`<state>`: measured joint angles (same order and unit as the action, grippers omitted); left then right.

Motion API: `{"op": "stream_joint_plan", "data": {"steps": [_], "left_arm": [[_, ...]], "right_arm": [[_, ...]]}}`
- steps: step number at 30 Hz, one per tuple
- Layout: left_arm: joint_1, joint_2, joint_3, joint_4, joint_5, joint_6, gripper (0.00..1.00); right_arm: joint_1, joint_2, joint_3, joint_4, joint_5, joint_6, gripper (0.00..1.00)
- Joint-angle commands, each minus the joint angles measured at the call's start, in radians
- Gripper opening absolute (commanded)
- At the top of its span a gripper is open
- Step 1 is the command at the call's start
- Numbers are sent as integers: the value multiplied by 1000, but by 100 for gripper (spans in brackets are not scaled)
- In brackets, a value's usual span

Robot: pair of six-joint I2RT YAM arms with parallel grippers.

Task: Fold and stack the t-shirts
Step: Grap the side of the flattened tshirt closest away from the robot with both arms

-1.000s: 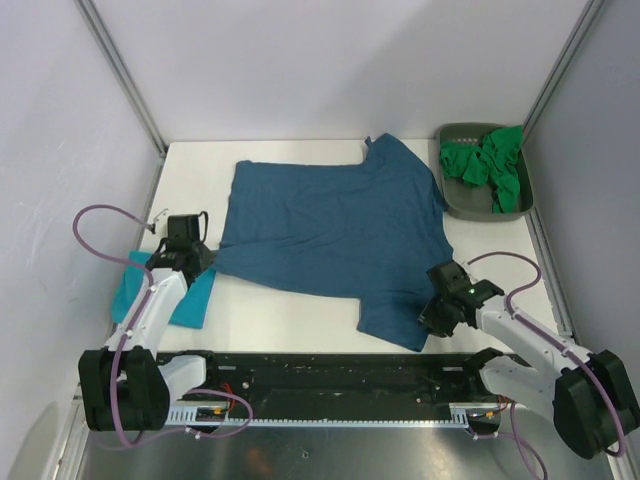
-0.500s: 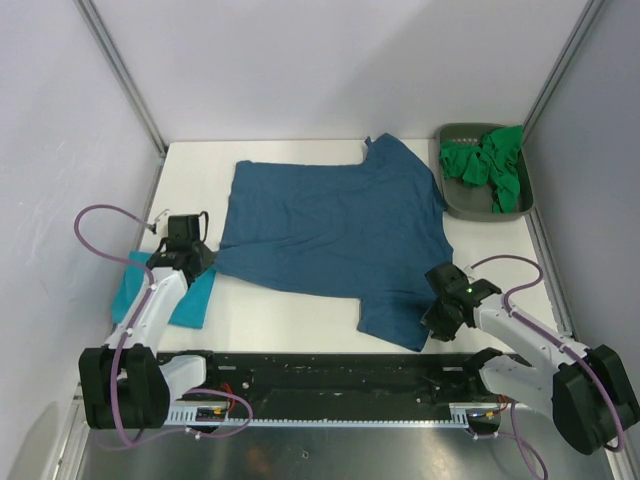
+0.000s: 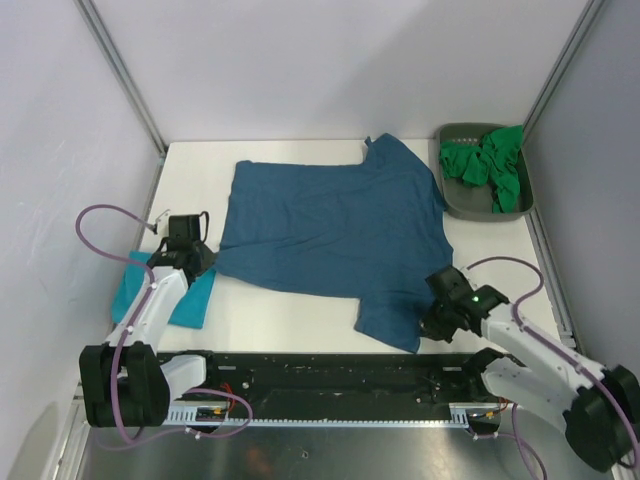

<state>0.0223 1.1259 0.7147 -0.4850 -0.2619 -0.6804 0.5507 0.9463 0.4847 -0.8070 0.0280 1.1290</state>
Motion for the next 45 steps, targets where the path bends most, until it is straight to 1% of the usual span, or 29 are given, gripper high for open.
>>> {"op": "stream_joint_plan", "data": {"steps": [1, 4, 7, 12, 16, 20, 24, 29, 32, 35, 38, 45], "left_arm": [[9, -11, 8, 4, -27, 19, 0], [8, -15, -3, 1, -38, 30, 0], [9, -22, -24, -1, -51, 29, 0], [7, -15, -54, -12, -59, 21, 0], [-9, -13, -72, -20, -65, 14, 0], [-67, 0, -74, -25, -73, 5, 0], [-97, 9, -108, -28, -74, -27, 0], [-105, -25, -145, -30, -63, -60, 0], [-111, -51, -142, -31, -57, -59, 0], [-117, -38, -85, -30, -50, -33, 0], [-131, 27, 4, -28, -39, -17, 0], [-147, 270, 221, -22, -35, -5, 0]], "right_arm": [[1, -158, 87, -159, -16, 15, 0], [-18, -241, 156, -250, -14, 8, 0], [-36, -282, 198, -297, -16, 2, 0], [-48, -286, 232, -335, -12, -15, 0], [-74, -299, 276, -390, 20, -30, 0], [-131, -305, 326, -438, 52, -70, 0], [-185, -304, 335, -441, 36, -103, 0], [-192, -269, 336, -413, 38, -124, 0], [-192, -241, 338, -358, 32, -154, 0], [-191, -172, 359, -268, 44, -199, 0], [-189, -41, 419, -166, 90, -262, 0], [-193, 348, 703, 62, 207, -446, 0]]}}
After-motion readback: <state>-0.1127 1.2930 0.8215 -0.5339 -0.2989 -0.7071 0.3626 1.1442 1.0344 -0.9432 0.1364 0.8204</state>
